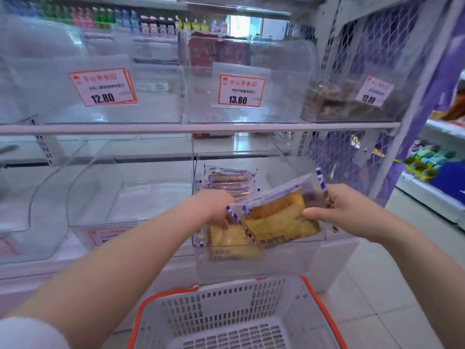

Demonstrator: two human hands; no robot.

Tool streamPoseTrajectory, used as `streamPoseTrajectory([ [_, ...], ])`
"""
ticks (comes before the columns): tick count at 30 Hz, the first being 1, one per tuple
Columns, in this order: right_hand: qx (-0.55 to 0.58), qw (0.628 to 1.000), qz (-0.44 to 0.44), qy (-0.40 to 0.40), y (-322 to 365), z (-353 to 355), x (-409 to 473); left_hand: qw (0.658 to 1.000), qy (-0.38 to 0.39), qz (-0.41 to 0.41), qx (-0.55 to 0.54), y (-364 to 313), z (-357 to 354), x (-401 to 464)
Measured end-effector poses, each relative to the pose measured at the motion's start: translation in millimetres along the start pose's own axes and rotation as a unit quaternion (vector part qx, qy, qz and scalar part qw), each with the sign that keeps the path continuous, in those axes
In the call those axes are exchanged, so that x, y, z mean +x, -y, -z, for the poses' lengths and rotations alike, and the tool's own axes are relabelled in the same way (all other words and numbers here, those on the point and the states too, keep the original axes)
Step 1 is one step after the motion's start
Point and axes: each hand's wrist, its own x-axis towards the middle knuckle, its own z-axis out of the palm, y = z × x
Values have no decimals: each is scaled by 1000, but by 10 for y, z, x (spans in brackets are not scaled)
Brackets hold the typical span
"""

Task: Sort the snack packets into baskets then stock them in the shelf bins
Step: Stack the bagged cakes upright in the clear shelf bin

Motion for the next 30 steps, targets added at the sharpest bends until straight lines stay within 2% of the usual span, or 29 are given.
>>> streamPoseTrajectory([
  [2, -13, 998, -38, 50, -46, -110, 84, 999, 7, -30, -14, 43, 27, 38],
  [4, -14, 996, -64, 66, -78, -237, 154, 998, 2, -51, -28, 113, 74, 80],
  [6, -35, 994, -78, 71, -93, -401, 216, 997, -12, -49, -56, 184, 157, 84],
  [10, -62, 976, -146, 151, -113, -714, 348, 994, -50, -43, -82, 244, 238, 36],
  [14, -167, 949, -196, 181, -131, -799, 484, 988, -4, -63, -139, 80, 128, -74],
  [15, -148, 948, -216, 184, -136, -820, 515, 989, 11, -71, -131, 34, 91, -94],
  [17, -1, 944, -268, 194, -139, -882, 554, 991, 21, -88, -99, -35, 41, -112],
  [19, 188, 915, -287, 214, -97, -928, 577, 993, 7, -90, -76, -57, 21, -107],
  [21, 275, 885, -286, 243, -92, -941, 606, 996, -15, -83, -25, -68, -4, -105],
  [23, 240, 893, -269, 269, -121, -955, 627, 996, -29, -82, 32, -83, -63, -107],
  [26, 84, 925, -238, 283, -189, -956, 651, 994, -29, -83, 61, -69, -166, -114],
  [30, 148, 918, -204, 308, -291, -999, 647, 996, -27, -73, 37, -13, -157, -98],
])
